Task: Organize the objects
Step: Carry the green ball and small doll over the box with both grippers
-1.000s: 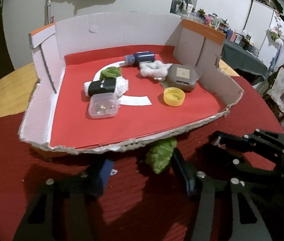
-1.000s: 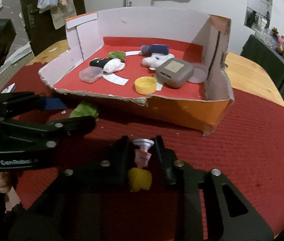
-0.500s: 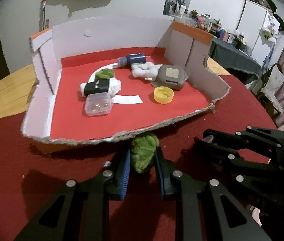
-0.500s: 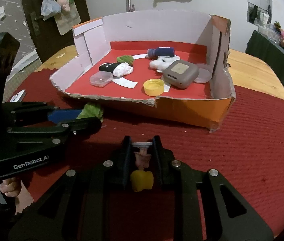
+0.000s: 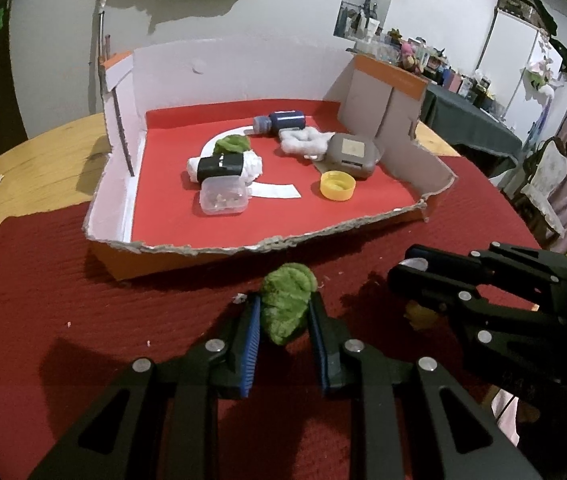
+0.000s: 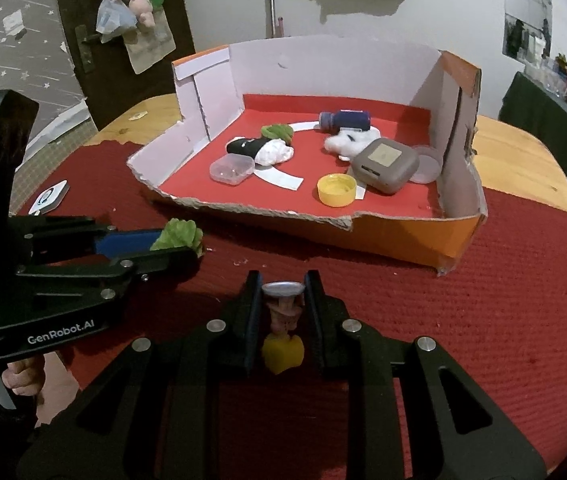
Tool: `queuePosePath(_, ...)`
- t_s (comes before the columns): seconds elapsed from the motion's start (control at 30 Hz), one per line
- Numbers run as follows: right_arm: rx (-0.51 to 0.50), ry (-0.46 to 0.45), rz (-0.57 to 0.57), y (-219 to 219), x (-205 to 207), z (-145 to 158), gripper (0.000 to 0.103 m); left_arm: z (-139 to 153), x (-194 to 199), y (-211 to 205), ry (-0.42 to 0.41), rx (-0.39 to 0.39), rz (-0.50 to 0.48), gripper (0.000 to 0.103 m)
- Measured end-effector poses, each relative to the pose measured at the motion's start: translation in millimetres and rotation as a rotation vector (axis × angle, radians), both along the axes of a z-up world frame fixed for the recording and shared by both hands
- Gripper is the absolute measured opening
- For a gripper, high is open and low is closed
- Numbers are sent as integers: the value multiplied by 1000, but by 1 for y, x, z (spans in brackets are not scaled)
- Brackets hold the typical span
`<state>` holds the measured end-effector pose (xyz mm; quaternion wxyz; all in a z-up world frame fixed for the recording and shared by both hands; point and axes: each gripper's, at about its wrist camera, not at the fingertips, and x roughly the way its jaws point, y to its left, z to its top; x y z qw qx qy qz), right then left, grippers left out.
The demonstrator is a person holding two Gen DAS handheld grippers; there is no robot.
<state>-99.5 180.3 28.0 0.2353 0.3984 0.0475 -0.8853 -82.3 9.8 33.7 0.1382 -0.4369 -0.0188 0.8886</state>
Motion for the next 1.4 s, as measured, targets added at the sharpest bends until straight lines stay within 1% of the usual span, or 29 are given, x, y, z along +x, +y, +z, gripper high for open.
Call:
queuePosePath(0.2,-5,17,8,-2,4,8,20,7,4,-4,15,11,-1,24)
queuePosePath(0.47,-35,28,27,-4,7,20,20,18,10,-5,38,21,-5,24)
queuePosePath(0.63,-40,56,39,-7,11,32,20,27,12,-6,60,24,-5,24)
queuePosePath(1.0,-54,100,59,-10,10,55,20,43,4,-13,96,16,10,24)
queuePosePath(1.2,-58,116,67,-12,6,62,20,44,-3,-14,95,12,17,24)
queuePosePath(1.4,-85,116,57,-8,-4,68,20,46,-9,-17,95,18,26,24)
